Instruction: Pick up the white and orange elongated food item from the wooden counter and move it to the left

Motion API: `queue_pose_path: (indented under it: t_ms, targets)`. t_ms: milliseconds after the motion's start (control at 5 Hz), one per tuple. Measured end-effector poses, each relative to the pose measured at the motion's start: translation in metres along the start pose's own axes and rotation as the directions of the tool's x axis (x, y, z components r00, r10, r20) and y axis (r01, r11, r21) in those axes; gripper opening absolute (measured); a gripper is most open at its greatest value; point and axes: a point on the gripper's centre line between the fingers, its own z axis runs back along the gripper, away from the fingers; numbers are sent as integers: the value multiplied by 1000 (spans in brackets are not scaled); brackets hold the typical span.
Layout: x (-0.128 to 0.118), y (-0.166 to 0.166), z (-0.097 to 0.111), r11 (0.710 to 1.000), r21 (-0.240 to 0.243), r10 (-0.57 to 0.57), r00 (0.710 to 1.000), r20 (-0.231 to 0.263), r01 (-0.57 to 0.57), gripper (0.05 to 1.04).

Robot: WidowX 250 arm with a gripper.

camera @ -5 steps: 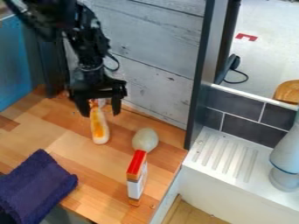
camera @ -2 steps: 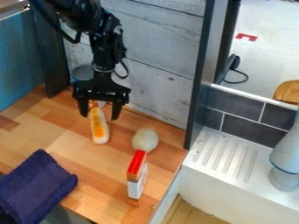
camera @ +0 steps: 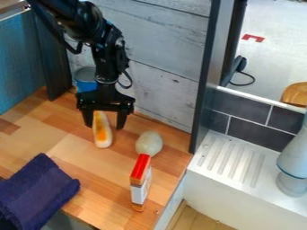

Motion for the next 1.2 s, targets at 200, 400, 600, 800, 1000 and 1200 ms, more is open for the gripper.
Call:
queue_pose_path:
  t_ms: [200,400,600,800,1000,1200]
  targets:
    - [-2,-2,-7,1000,-4,-1,1000,-1,1,1000]
    - [-5,-4,-17,1000,-11,-12,1000,-18,12,1000]
    - [-7,0,-25,1000,-19,-6,999,-43,5,1000]
    - [-6,6,-27,1000,-21,17,999,-51,-18,961]
    - [-8,5,-26,999,-23,26,998,-61,-27,711]
    - [-16,8,-18,999,-23,37,997,-63,-39,668]
